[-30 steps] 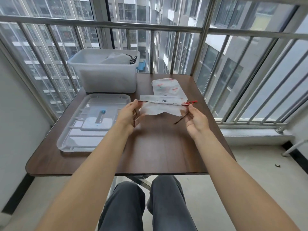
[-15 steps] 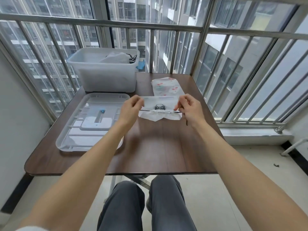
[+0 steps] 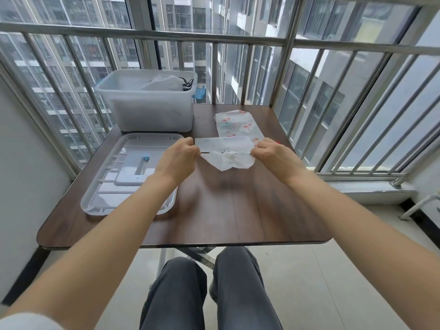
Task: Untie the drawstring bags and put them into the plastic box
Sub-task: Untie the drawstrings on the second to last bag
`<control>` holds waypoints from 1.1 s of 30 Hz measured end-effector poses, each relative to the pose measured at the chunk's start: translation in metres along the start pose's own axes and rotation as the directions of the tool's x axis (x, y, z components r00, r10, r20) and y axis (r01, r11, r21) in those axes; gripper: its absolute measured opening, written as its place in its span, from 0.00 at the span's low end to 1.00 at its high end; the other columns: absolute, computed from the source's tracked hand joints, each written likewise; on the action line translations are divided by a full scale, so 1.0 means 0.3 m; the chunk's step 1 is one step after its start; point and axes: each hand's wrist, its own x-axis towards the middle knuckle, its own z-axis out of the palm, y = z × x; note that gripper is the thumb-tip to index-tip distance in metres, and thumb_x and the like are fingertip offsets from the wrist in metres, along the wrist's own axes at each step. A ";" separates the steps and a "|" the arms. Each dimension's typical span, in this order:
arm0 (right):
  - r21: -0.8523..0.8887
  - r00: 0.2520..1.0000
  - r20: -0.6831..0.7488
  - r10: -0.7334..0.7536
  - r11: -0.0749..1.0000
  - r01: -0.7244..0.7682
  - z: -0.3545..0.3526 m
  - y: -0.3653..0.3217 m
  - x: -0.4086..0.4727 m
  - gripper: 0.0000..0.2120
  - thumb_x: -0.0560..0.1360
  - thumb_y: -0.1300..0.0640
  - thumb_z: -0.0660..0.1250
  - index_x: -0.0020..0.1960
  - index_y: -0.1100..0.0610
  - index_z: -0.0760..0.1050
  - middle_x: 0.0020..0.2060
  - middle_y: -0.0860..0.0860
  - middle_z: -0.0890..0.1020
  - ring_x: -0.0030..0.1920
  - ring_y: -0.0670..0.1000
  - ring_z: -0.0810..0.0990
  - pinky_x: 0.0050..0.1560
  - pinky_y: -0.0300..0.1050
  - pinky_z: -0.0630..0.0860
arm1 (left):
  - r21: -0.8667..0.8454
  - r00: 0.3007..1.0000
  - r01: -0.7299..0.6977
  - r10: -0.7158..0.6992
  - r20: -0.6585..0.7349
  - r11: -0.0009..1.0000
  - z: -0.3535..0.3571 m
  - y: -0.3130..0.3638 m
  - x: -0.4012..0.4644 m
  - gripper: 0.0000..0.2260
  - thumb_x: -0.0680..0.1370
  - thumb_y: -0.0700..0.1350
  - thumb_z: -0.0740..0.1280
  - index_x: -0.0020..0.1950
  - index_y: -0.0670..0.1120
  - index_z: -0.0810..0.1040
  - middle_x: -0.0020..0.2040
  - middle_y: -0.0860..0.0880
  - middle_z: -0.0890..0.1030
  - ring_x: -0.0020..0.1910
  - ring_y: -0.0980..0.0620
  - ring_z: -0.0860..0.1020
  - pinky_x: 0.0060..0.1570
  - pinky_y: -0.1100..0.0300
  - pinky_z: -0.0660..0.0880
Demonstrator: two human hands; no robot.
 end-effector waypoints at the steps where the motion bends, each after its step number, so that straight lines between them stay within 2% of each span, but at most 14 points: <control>1: 0.081 0.997 0.033 0.069 0.994 -0.072 -0.013 -0.014 0.001 0.18 0.50 0.78 0.67 0.30 0.57 0.74 0.27 0.51 0.75 0.29 0.52 0.76 0.24 0.38 0.70 | 0.012 0.999 0.037 -0.037 0.016 0.999 -0.004 0.009 0.006 0.09 0.75 0.31 0.61 0.44 0.36 0.82 0.40 0.41 0.74 0.43 0.42 0.73 0.35 0.53 0.70; 3: 0.230 0.977 0.062 0.205 0.950 -0.214 -0.026 -0.046 0.015 0.14 0.57 0.79 0.67 0.35 0.64 0.75 0.33 0.57 0.78 0.37 0.56 0.79 0.26 0.40 0.68 | 0.023 0.992 0.116 -0.117 0.053 0.993 -0.013 0.035 0.014 0.10 0.75 0.33 0.60 0.47 0.36 0.81 0.43 0.42 0.74 0.47 0.42 0.73 0.37 0.55 0.67; 5: 0.272 0.919 0.161 0.360 0.879 -0.392 -0.027 -0.077 0.022 0.09 0.70 0.74 0.60 0.46 0.65 0.75 0.44 0.59 0.79 0.49 0.58 0.76 0.34 0.45 0.66 | 0.048 0.980 0.184 -0.188 0.071 0.982 -0.014 0.059 0.016 0.12 0.77 0.37 0.59 0.50 0.38 0.82 0.47 0.42 0.76 0.51 0.42 0.73 0.41 0.55 0.67; 7: 0.249 0.856 0.218 0.469 0.821 -0.514 -0.038 -0.112 0.028 0.07 0.76 0.67 0.57 0.49 0.63 0.73 0.47 0.58 0.79 0.50 0.59 0.76 0.35 0.46 0.65 | 0.088 0.955 0.282 -0.289 0.073 0.955 -0.018 0.080 0.016 0.13 0.77 0.41 0.58 0.53 0.43 0.82 0.53 0.43 0.76 0.57 0.42 0.70 0.51 0.53 0.65; 10: 0.272 0.777 0.295 0.556 0.731 -0.626 -0.071 -0.143 0.050 0.08 0.77 0.62 0.56 0.52 0.62 0.71 0.47 0.60 0.79 0.49 0.62 0.78 0.38 0.46 0.65 | 0.003 0.856 0.500 -0.494 0.153 0.866 -0.035 0.104 0.011 0.13 0.76 0.45 0.59 0.52 0.48 0.82 0.60 0.45 0.71 0.63 0.43 0.64 0.60 0.49 0.61; 13: 0.339 0.703 0.396 0.591 0.617 -0.710 -0.089 -0.147 0.060 0.09 0.76 0.59 0.55 0.54 0.61 0.70 0.49 0.61 0.79 0.50 0.62 0.77 0.41 0.48 0.66 | -0.214 0.774 0.627 -0.569 0.277 0.749 -0.050 0.103 0.014 0.11 0.75 0.45 0.58 0.38 0.48 0.77 0.49 0.45 0.75 0.57 0.42 0.70 0.52 0.53 0.66; 15: 0.397 0.675 0.424 0.604 0.546 -0.738 -0.093 -0.149 0.056 0.09 0.76 0.58 0.56 0.53 0.59 0.71 0.48 0.59 0.80 0.50 0.61 0.77 0.43 0.48 0.67 | -0.480 0.732 0.679 -0.562 0.385 0.555 -0.061 0.101 0.024 0.13 0.74 0.41 0.58 0.30 0.45 0.72 0.34 0.46 0.75 0.41 0.44 0.74 0.38 0.58 0.66; 18: 0.541 0.623 0.487 0.612 0.349 -0.765 -0.104 -0.149 0.063 0.06 0.73 0.59 0.59 0.41 0.56 0.74 0.34 0.51 0.83 0.44 0.53 0.78 0.42 0.45 0.71 | -0.633 0.655 0.733 -0.508 0.559 0.248 -0.096 0.121 0.029 0.12 0.74 0.38 0.58 0.31 0.42 0.72 0.31 0.47 0.76 0.29 0.49 0.72 0.31 0.63 0.67; 21: 0.717 0.571 0.642 0.512 -0.136 -0.683 -0.132 -0.143 0.079 0.08 0.73 0.64 0.60 0.35 0.58 0.71 0.20 0.48 0.79 0.27 0.48 0.77 0.33 0.40 0.71 | -0.662 0.645 0.747 -0.304 0.701 0.057 -0.114 0.139 0.019 0.11 0.75 0.40 0.58 0.34 0.43 0.75 0.33 0.49 0.79 0.28 0.52 0.77 0.34 0.63 0.72; 23: 0.703 0.580 0.711 0.398 -0.375 -0.604 -0.154 -0.146 0.080 0.09 0.74 0.65 0.60 0.36 0.58 0.70 0.22 0.50 0.80 0.24 0.47 0.78 0.29 0.36 0.70 | -0.659 0.644 0.752 -0.194 0.740 -0.018 -0.114 0.141 0.011 0.12 0.76 0.42 0.57 0.38 0.44 0.77 0.35 0.51 0.82 0.33 0.54 0.80 0.41 0.63 0.73; 25: 0.677 0.603 0.726 0.331 -0.495 -0.544 -0.166 -0.153 0.075 0.08 0.75 0.63 0.60 0.37 0.57 0.71 0.28 0.50 0.82 0.30 0.48 0.80 0.37 0.37 0.73 | -0.636 0.624 0.769 -0.136 0.769 -0.068 -0.109 0.141 0.003 0.11 0.76 0.43 0.58 0.40 0.45 0.80 0.38 0.52 0.83 0.35 0.55 0.78 0.41 0.65 0.71; 27: 0.663 0.638 0.712 0.292 -0.578 -0.476 -0.160 -0.156 0.067 0.08 0.76 0.61 0.60 0.39 0.57 0.72 0.33 0.50 0.83 0.34 0.49 0.81 0.44 0.42 0.73 | -0.602 0.595 0.788 -0.094 0.798 -0.130 -0.108 0.144 -0.003 0.10 0.76 0.43 0.61 0.42 0.46 0.82 0.41 0.50 0.83 0.32 0.57 0.75 0.37 0.68 0.72; 30: 0.647 0.650 0.703 0.287 -0.637 -0.418 -0.155 -0.156 0.051 0.08 0.77 0.60 0.61 0.41 0.57 0.74 0.38 0.51 0.82 0.36 0.50 0.80 0.41 0.40 0.74 | -0.567 0.568 0.794 -0.064 0.821 -0.221 -0.107 0.141 -0.009 0.05 0.77 0.44 0.63 0.49 0.47 0.79 0.48 0.45 0.83 0.25 0.58 0.71 0.28 0.70 0.72; 33: 0.651 0.655 0.686 0.316 -0.669 -0.359 -0.150 -0.155 0.044 0.08 0.77 0.62 0.61 0.41 0.58 0.76 0.35 0.50 0.83 0.34 0.47 0.80 0.36 0.36 0.75 | -0.591 0.589 0.794 -0.060 0.806 -0.145 -0.112 0.135 -0.013 0.06 0.79 0.46 0.61 0.52 0.48 0.76 0.53 0.41 0.83 0.20 0.60 0.66 0.21 0.71 0.67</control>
